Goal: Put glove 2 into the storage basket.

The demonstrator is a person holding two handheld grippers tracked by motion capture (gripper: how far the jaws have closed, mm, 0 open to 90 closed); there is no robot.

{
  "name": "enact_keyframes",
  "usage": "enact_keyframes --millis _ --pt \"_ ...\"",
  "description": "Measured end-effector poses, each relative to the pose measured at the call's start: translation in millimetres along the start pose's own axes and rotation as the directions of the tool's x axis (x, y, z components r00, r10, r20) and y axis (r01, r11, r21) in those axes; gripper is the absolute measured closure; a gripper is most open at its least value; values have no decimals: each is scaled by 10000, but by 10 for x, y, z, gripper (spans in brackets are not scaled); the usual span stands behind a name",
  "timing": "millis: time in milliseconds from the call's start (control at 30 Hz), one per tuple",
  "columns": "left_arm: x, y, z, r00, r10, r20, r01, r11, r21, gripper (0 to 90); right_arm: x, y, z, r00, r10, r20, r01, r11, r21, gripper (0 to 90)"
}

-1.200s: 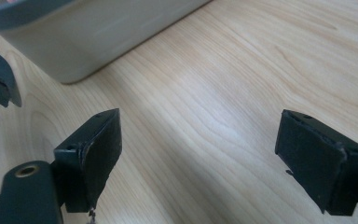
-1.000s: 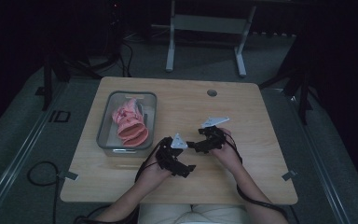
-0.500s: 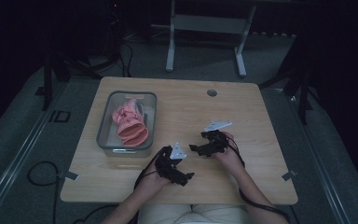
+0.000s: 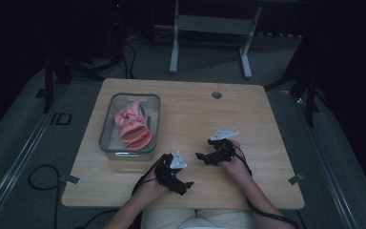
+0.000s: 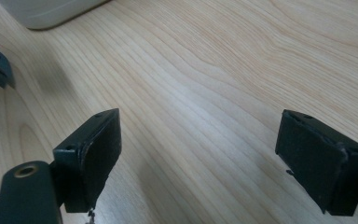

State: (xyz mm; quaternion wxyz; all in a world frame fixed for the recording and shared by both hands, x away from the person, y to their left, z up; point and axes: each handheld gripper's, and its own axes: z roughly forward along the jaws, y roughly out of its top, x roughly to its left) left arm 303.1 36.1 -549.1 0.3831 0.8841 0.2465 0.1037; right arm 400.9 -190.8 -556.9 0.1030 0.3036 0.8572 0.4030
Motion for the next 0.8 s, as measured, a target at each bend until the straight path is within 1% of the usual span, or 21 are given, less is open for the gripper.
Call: enact_keyframes --millis 33,100,133,167,200,233,267,333,433,467,533,700,733,800 --pt "7 -22 -16 9999 7 -115 -7 10000 0 25 -7 -9 -3 10000 -19 44 19 10000 25 141" --pt "9 -37 -25 9999 18 -155 -19 10000 -52 25 -13 -18 -7 10000 23 28 -23 10000 -9 141" --pt "11 -44 -30 9998 14 -181 -14 10000 -34 25 -23 -36 -12 9999 118 93 -118 9999 -43 141" --pt "12 -60 -38 9997 14 -234 -16 10000 -78 25 -31 -42 -14 9999 104 117 -103 9999 -48 141" --pt "12 -71 -36 9998 -11 -212 7 9999 -170 26 -36 -46 -17 9998 149 119 -149 9999 -59 141" --pt "17 -77 -30 9999 0 -127 -2 9999 -129 26 -43 -51 -19 9997 199 151 -198 9998 -62 141" --pt "16 -82 -24 9999 84 -133 -85 9999 -59 25 -50 -57 -16 9995 267 172 -265 9996 -83 141" --pt "5 -91 -20 9991 309 -287 -308 9995 34 25 -60 -69 -8 9995 254 198 -254 9997 -45 141" --pt "1 -101 -15 9990 359 -265 -358 9993 61 25 -61 -73 -1 9995 207 244 -209 9998 65 142" --pt "-5 -106 -15 9985 415 -352 -412 9991 95 25 -64 -71 -1 9995 199 264 -200 9998 30 142" --pt "-9 -113 -13 9987 380 -343 -376 9992 114 25 -66 -71 -1 9994 158 301 -160 9999 54 141" --pt "0 -122 -12 9986 335 -419 -332 9994 87 25 -81 -72 -5 9991 244 335 -245 9997 7 141" --pt "1 -123 -17 9987 319 -397 -317 9995 63 25 -87 -74 -9 9990 297 326 -296 9996 -26 142" --pt "0 -124 -18 9988 326 -377 -324 9995 50 25 -85 -74 -11 9991 252 343 -251 9997 -39 142"
